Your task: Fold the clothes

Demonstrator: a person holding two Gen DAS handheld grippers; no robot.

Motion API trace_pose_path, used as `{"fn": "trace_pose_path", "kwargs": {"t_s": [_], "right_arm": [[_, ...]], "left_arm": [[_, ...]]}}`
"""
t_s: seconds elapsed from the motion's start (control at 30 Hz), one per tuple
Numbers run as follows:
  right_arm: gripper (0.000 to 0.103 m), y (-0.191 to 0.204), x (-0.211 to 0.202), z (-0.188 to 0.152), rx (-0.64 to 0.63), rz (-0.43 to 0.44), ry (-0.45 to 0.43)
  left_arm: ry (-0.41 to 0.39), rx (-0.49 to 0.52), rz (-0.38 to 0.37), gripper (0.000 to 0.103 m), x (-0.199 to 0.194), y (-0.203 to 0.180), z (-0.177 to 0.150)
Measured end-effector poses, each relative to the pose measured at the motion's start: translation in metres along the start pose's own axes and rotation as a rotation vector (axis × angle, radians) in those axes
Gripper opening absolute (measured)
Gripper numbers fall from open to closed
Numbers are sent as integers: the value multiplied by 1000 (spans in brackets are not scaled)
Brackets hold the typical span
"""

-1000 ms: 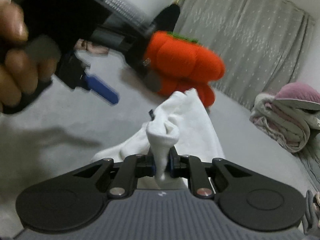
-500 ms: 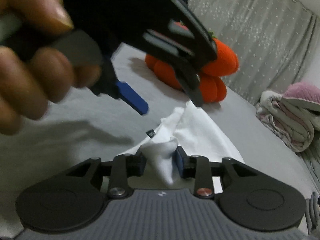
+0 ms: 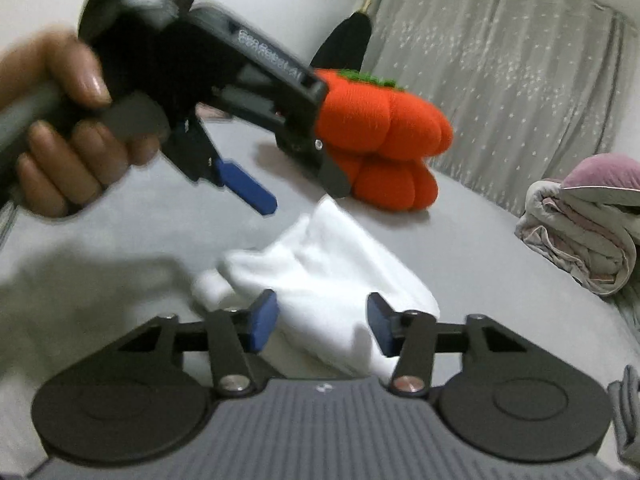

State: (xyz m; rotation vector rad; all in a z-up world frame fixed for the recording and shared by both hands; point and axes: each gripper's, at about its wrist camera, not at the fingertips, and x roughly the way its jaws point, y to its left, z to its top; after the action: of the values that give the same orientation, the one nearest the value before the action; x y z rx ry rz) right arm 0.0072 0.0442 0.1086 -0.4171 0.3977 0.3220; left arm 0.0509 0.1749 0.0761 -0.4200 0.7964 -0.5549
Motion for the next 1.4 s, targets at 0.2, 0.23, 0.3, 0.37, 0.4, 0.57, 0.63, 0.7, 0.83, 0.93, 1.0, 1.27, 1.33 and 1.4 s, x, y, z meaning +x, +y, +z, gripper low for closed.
{"fn": "trace_pose_path", "kwargs": {"t_s": [0.2,0.23,0.3,0.37,0.4,0.57,0.63,0.7,0.83,0.93,1.0,1.27,1.33,1.4], "right_arm": [[47,9,-2,-4,4,20,0],[47,10,-2,-5,5,22,1],[41,12,-3,-6,11,22,4],[36,15,-4,-7,21,27,6],[35,16,-5,-7,27,31,5],[33,19,-7,-8,31,41,6],[34,18,-4,-7,35,43,8],[37,19,-4,-6,36,46,4],[45,22,-6,-8,3,62,-13],[45,28,-8,-11,-39,62,-30],[45,34,-6,-11,-84,57,-37],[16,47,14,-6,-135,14,-9],[14,47,16,-5,-115,7,-11],[13,43,13,-2,-61,-3,-35]], "left_arm": [[39,22,70,40,17,-3,-6],[46,20,81,32,20,-2,-6],[61,14,93,20,27,0,-6],[71,10,93,19,32,1,-6],[70,6,94,19,31,3,-6],[59,-12,96,6,26,8,-7],[54,-19,98,6,24,10,-8],[44,-30,97,6,20,13,-8],[31,-45,86,6,15,16,-8],[27,-54,79,6,13,18,-8],[18,-72,78,5,11,19,-7],[-12,-108,101,5,2,26,-6],[-22,-117,102,5,-1,30,-5],[-29,-117,99,5,-1,31,-4]]}}
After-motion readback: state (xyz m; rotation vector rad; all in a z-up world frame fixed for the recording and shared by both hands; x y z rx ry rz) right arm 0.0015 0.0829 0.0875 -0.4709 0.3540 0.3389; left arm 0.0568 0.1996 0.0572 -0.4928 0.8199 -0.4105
